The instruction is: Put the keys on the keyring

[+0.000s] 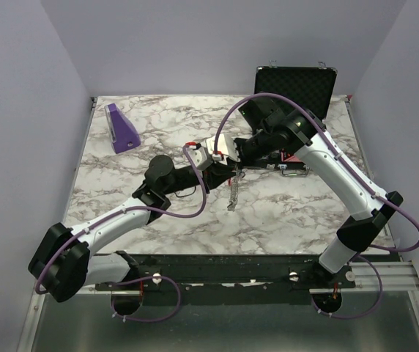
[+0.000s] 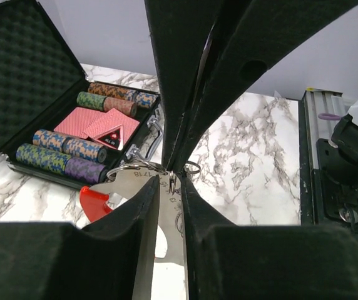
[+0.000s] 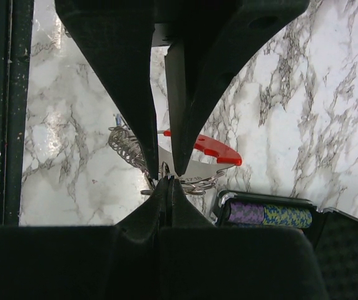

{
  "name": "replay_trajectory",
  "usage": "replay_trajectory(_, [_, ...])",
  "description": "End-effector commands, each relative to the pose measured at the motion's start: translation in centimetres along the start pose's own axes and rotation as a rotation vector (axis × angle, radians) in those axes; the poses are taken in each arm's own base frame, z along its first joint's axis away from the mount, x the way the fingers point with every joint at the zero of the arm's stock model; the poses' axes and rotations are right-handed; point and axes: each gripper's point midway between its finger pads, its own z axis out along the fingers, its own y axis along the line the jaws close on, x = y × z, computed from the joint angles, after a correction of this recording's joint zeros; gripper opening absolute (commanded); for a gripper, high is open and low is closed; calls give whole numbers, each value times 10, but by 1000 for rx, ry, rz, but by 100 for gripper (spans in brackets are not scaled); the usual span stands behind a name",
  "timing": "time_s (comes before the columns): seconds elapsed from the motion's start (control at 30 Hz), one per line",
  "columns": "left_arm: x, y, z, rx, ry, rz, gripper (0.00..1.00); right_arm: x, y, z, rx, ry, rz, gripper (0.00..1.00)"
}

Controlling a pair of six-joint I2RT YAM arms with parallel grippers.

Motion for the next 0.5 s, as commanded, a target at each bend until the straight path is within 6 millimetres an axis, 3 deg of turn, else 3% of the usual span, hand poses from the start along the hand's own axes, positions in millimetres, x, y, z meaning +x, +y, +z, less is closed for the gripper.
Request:
replay_trajectory(0.0, [-17,-9,7,66,-33,13,25,5,21,0,-83,23,30,0])
replay_trajectory(0.2, [-20,-13,8,87,-40,13,22,6,23,0,-88,23,36,0])
replay_trajectory(0.3, [-21,-15,8,101,-38,9,10,6,23,1,-90,22,34,0])
replay_trajectory(0.33, [-21,-16,8,104,-37,6,1,6,23,1,-88,23,35,0])
replay_trajectory(0.47, [-20,-17,8,111,-30,0,0,7,25,-1,-88,23,38,0])
